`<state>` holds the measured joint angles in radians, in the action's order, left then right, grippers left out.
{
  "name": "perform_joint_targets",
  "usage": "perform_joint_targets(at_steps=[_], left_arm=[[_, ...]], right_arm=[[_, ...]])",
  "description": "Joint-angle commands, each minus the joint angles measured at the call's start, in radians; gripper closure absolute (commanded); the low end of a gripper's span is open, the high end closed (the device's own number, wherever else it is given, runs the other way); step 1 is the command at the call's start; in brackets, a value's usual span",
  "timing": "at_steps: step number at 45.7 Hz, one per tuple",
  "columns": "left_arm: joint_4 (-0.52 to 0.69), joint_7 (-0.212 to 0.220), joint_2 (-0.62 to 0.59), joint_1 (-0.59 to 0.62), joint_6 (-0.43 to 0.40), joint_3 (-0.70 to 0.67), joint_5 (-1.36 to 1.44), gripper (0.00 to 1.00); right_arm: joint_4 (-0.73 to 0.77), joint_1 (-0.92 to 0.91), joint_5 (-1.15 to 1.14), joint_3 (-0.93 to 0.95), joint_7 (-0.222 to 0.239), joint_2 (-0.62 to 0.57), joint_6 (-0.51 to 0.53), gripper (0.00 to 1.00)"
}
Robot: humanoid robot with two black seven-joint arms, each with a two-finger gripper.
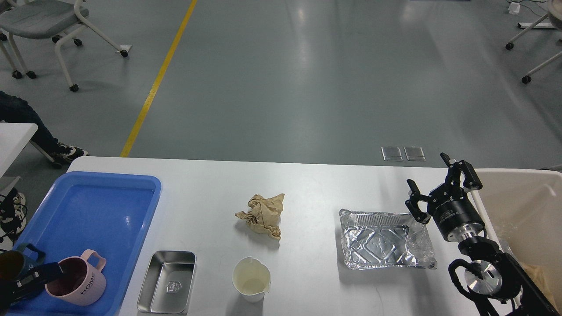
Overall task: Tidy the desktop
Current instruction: 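Carry the pink mug into the blue tray and release it, then withdraw the left gripper and reach toward the small steel tray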
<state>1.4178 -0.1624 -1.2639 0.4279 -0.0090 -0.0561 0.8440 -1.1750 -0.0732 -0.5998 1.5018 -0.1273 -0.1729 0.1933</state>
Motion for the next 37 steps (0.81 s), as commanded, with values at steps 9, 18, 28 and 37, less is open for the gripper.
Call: perform_joint_targets(at_steps=[9, 18, 28, 37], left_arm=[[0.164, -0.003, -0.207, 0.005, -0.002, -0.060, 0.004, 0.18], [0.148, 0.014, -0.243, 0.006, 0.009, -0.226, -0.003, 0.18], [0.151, 0.017, -0.232, 0.044, 0.015, -0.353, -0.019, 0.18], [0.188, 0.018, -0.235, 0.094, 0.011, -0.361, -0.019, 0.18]], right_arm=[[0.000, -0.010, 0.000, 0.000, 0.000, -0.003, 0.000, 0.00], [0.000, -0.020, 0.000, -0.002, 0.000, 0.001, 0.000, 0.00], [0.000, -0.022, 0.000, -0.002, 0.003, -0.003, 0.000, 0.00], [-0.002, -0.019, 0.000, -0.002, 0.003, -0.005, 0.000, 0.00]])
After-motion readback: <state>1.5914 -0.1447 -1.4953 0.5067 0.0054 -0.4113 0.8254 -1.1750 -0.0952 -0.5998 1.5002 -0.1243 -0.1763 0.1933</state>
